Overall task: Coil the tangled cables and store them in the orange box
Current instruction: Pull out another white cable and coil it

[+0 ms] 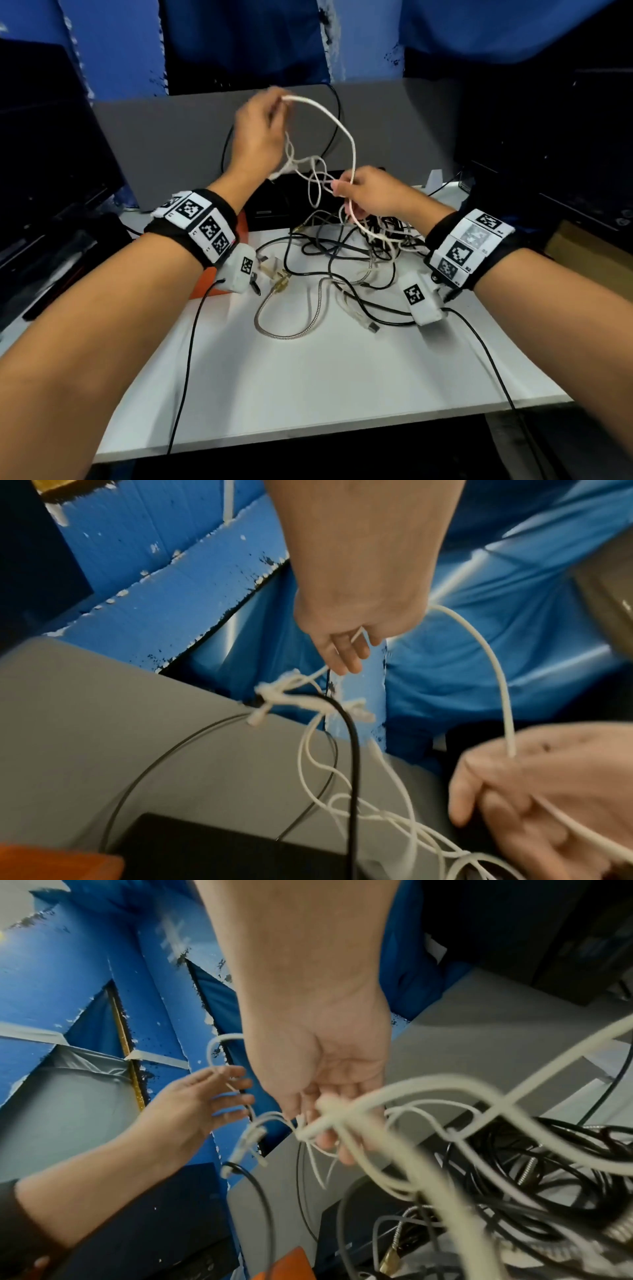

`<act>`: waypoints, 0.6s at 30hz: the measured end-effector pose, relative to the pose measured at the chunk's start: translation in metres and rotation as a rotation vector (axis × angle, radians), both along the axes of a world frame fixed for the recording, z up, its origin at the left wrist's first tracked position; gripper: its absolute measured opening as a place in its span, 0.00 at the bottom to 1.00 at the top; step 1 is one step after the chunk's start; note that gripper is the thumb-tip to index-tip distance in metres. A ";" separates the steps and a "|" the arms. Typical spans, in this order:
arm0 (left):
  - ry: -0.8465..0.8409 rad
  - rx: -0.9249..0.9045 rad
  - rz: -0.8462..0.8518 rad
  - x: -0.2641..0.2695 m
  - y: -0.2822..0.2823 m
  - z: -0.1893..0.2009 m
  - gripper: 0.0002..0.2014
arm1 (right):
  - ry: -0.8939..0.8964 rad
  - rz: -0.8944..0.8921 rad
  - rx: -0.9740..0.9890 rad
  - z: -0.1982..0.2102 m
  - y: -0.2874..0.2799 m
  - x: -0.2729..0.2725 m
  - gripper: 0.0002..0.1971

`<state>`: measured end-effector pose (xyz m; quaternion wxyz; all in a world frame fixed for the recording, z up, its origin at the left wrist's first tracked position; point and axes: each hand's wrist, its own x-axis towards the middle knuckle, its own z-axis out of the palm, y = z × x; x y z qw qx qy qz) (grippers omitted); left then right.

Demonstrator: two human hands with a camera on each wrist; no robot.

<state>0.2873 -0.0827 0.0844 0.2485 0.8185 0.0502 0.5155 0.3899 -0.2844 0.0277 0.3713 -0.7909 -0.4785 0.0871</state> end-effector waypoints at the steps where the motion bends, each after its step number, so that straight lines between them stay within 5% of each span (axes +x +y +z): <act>1: -0.086 -0.019 -0.004 -0.005 -0.001 0.007 0.11 | 0.002 0.028 -0.053 -0.003 0.001 0.001 0.17; 4: -0.179 -0.127 -0.055 -0.015 -0.005 0.025 0.10 | -0.025 0.100 -0.225 -0.011 0.001 0.000 0.31; 7: 0.094 -0.340 -0.199 -0.016 -0.013 0.026 0.10 | 0.157 0.130 -0.130 -0.013 0.000 -0.001 0.41; 10: 0.450 -0.366 -0.305 -0.019 -0.017 0.006 0.11 | 0.272 -0.031 0.047 -0.012 0.001 0.006 0.31; 12: 0.530 -0.407 -0.396 -0.022 -0.016 -0.009 0.11 | 0.084 -0.073 -0.122 -0.015 0.001 0.012 0.19; 15: 0.716 -0.419 -0.483 -0.029 -0.012 -0.027 0.09 | -0.083 -0.013 -0.517 -0.023 -0.005 0.011 0.21; 18: 1.126 -0.174 -0.327 -0.033 -0.012 -0.046 0.13 | -0.137 -0.002 -0.639 -0.035 -0.007 0.011 0.20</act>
